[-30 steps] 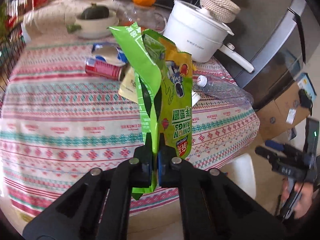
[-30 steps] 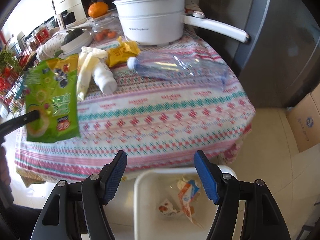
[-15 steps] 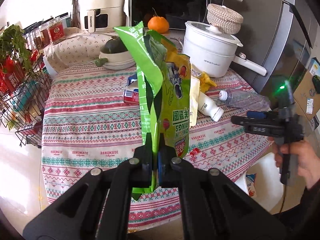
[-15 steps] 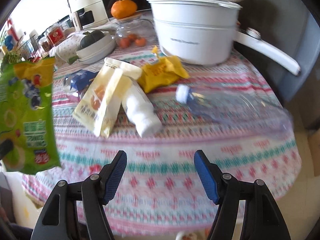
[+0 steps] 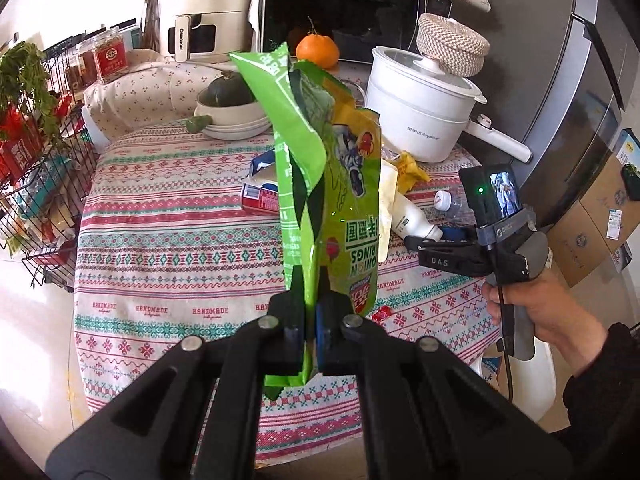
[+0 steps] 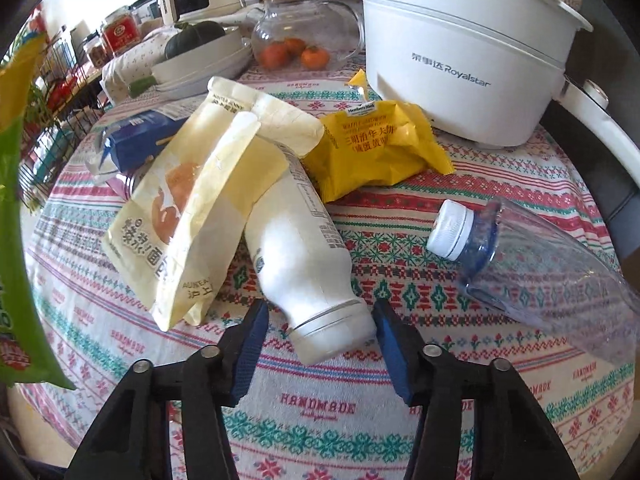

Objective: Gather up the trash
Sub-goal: 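Grasp the white milk bottle cap with the right tool while the left tool holds the green bag, then carry both items over the white bin and open the left tool to drop the green bag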

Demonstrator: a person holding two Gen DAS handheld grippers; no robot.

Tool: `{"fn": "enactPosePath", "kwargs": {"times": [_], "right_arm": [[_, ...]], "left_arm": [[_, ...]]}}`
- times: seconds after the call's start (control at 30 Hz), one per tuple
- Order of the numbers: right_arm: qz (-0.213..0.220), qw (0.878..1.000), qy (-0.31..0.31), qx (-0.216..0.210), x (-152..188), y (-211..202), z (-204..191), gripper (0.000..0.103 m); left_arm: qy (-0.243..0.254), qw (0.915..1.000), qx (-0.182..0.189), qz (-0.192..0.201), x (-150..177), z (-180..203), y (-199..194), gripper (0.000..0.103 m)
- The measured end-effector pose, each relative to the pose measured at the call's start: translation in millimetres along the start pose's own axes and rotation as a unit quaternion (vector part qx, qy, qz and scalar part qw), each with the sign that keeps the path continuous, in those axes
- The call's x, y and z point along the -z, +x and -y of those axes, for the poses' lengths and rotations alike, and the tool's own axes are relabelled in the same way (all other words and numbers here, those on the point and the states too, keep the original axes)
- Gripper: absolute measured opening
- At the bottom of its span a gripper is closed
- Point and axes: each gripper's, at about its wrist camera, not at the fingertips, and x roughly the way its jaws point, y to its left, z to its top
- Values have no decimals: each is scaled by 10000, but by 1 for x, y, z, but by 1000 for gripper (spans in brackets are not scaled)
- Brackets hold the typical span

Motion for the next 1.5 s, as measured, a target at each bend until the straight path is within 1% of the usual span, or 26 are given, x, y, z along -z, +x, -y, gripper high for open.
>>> {"fn": "enactPosePath", "kwargs": {"times": [0.03,0.07,0.23,0.37,0.57,0.67,0.77,0.93,1.07,1.2,1.4,1.5], "right_arm": [[20,10000,-42,-8,1,-1,-2,44],[41,9999,-108,-57,2,-2,-3,43],[226,9993,-263,-134,9,-26,-1,43],[381,9976,-568,-74,18,-65,1,43],[665,9966,-488,-88,39,-133,15,42],[655,9969,-421,-76,54,-157,20,42],[619,9976,-300,-46,66,-172,25,42],[550,9981,-271,64,82,-193,30,42],[514,9982,-235,222,98,-213,37,42],[570,9977,-94,343,118,-234,52,42],[735,9952,198,613,154,-262,78,42],[816,9933,387,726,174,-268,92,42]], "left_arm": [[-2,10000,-2,-8,0,0,1,5],[-7,10000,3,-16,0,0,1,5],[-5,10000,39,17,-2,2,-1,5],[57,9999,94,70,-1,8,-5,5],[206,9996,177,118,6,20,-12,5],[351,9991,193,128,11,30,-14,5],[419,9988,225,115,15,38,-16,5],[640,9969,449,69,21,59,-20,5],[855,9943,634,39,23,80,-21,5],[1021,9910,861,-16,27,102,-22,5],[1435,9816,1250,-147,44,144,-23,5],[1604,9765,1416,-240,55,166,-19,5]]}}
